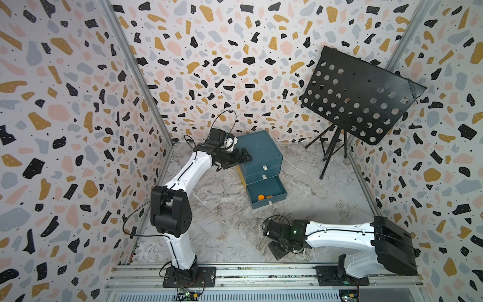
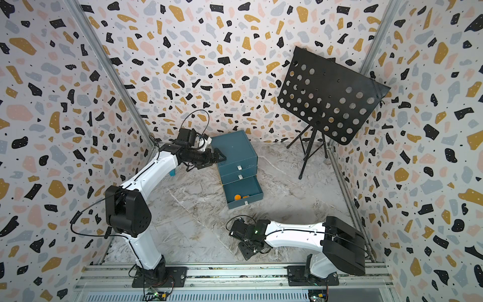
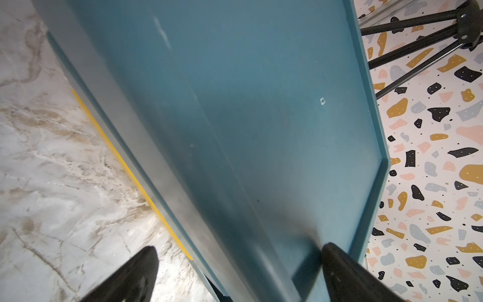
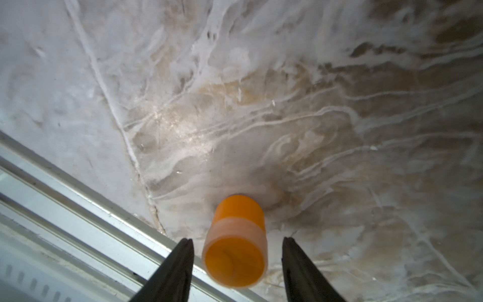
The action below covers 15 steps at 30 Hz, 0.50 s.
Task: Put the paint cans in the drawer according to color
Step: Pick up the paint can at the center of the board.
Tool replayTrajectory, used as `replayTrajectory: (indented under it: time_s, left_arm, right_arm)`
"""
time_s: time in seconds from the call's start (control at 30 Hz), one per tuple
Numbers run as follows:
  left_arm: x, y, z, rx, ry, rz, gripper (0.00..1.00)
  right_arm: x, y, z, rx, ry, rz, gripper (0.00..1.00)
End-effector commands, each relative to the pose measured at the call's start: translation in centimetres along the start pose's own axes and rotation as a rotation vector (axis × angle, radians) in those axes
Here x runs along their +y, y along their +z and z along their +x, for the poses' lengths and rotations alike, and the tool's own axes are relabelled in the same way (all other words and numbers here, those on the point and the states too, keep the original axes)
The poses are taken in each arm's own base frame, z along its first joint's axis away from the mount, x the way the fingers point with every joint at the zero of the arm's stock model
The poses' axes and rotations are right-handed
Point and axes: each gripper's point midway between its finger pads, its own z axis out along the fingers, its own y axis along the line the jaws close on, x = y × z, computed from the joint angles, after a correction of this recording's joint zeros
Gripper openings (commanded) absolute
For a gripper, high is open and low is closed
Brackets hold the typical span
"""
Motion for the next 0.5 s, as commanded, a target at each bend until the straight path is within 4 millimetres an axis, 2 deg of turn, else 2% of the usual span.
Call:
replayTrajectory:
  time_s: [0.0, 0.03, 0.1, 0.17, 0.3, 0.47]
  left_arm:
    - [2.2, 1.3, 2.1, 0.083, -0.036, -0.076, 1.0]
    - [2.2, 1.3, 2.1, 0.083, -0.037, -0.075, 1.0]
    - [2.1, 1.3, 2.0, 0.082, -0.035, -0.075, 1.0]
    - [2.2, 1.4, 2.1, 0.084, -0.037, -0.076, 1.0]
    - [2.2, 1.3, 2.1, 0.084, -0.036, -0.074, 1.0]
    - [2.1, 1.4, 2.1, 0.085, -0.037, -0.071, 1.0]
  right_arm:
    - [0.6, -1.0, -1.1, -0.032, 0.001, 0.0, 0.51]
    - [0.4, -1.1, -1.2, -0.036, 0.004, 0.008, 0.48]
    - [0.1, -1.4, -1.5, -0.054, 0.007, 0.026, 0.35]
    - [-0.2, -2.0, -2.0, -0.08, 0.009, 0.046, 0.29]
    - [-1.3, -4.4, -3.8, -0.171, 0.005, 0.098, 0.25]
    - [-3.8, -8.1, -7.7, -0.29, 0.087, 0.069, 0.21]
